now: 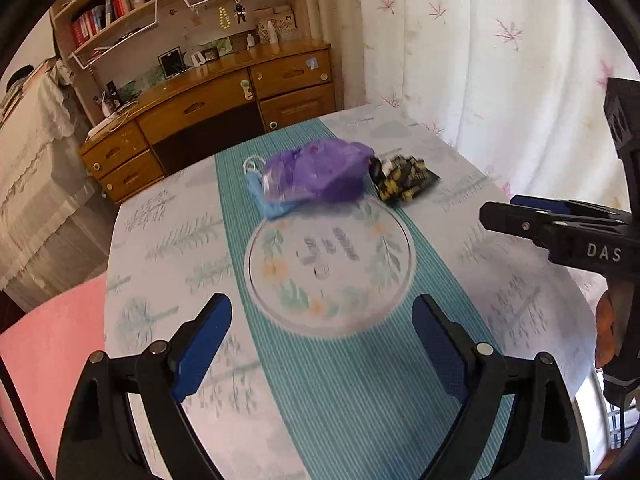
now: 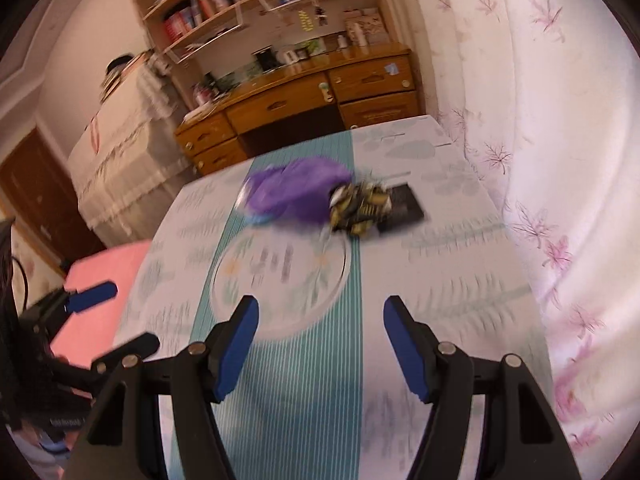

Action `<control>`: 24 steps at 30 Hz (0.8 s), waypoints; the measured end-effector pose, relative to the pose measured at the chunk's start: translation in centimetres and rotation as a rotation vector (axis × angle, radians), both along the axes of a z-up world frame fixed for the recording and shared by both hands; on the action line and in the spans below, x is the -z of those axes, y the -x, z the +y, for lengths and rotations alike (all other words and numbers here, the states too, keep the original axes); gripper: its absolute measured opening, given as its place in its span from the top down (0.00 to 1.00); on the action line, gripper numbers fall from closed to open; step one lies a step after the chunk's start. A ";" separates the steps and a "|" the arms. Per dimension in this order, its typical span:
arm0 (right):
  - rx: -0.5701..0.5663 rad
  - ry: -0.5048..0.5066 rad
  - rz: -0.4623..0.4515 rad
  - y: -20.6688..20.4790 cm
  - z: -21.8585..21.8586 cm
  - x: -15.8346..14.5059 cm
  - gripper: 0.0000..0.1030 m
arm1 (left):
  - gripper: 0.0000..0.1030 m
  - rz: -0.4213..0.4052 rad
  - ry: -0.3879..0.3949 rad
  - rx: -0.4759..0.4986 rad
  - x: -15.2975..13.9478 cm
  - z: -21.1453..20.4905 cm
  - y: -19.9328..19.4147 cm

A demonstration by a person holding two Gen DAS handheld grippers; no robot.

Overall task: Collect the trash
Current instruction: 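Grasp the purple plastic bag with the left gripper while the right gripper grasps the black-and-yellow wrapper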

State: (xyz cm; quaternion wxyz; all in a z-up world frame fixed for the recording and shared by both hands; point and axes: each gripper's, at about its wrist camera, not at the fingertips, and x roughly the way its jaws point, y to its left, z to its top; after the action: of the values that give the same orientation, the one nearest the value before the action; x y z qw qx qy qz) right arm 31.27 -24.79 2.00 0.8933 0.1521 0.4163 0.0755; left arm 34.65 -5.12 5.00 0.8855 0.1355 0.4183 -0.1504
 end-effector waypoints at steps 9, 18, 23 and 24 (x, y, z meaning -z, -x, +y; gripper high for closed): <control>0.071 -0.052 0.091 -10.8 -2.4 4.9 0.36 | 0.12 0.006 -0.077 0.074 1.5 -4.3 -10.5; 0.007 -0.112 0.107 -14.8 -2.4 7.9 0.32 | 0.06 -0.019 -0.239 0.146 4.8 -7.5 -16.8; -0.017 -0.170 0.110 -14.5 -3.7 8.1 0.68 | 0.06 -0.001 -0.302 0.174 7.0 -8.7 -18.9; -0.020 -0.192 0.123 -14.7 -3.9 8.4 0.68 | 0.06 0.010 -0.299 0.173 7.3 -8.7 -19.3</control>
State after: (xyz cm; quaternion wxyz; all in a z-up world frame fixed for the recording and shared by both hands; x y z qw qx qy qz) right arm 45.94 -28.74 -6.40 0.8464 0.2373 0.4628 0.1146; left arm 53.90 -13.84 -2.33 0.8372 0.3005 0.4270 -0.1626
